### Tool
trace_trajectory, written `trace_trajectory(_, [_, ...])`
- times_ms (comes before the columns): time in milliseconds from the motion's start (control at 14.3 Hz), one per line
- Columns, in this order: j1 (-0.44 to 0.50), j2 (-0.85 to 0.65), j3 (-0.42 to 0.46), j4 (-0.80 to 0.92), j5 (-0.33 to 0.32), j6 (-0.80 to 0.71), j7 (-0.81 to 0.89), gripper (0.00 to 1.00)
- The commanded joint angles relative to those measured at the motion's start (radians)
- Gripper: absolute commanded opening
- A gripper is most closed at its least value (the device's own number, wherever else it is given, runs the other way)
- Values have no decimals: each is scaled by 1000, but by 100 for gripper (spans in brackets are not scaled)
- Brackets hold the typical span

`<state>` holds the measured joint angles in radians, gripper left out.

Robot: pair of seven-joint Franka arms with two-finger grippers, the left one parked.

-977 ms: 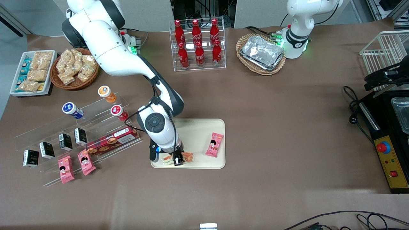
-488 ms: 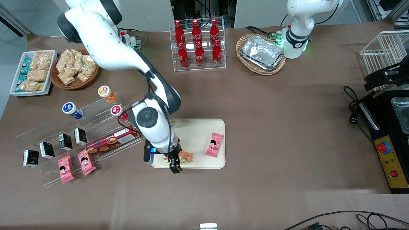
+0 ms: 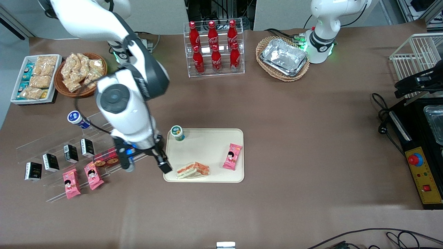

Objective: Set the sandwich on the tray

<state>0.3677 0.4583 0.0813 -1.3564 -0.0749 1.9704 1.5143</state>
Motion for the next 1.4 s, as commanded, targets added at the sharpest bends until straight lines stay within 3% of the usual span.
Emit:
trace_trajectory(0, [-88, -114, 15, -76, 16, -44, -233, 100])
trace_trajectory(419, [-246, -389, -1, -325, 33, -97, -845, 100])
trace_trajectory(767, [-266, -490, -184, -360, 33, -160, -1302, 100])
trace_trajectory(1047, [-320, -481, -219, -293, 35, -186, -1482, 100])
trace_trajectory(1326, [-320, -478, -235, -228, 56, -281, -1494, 100])
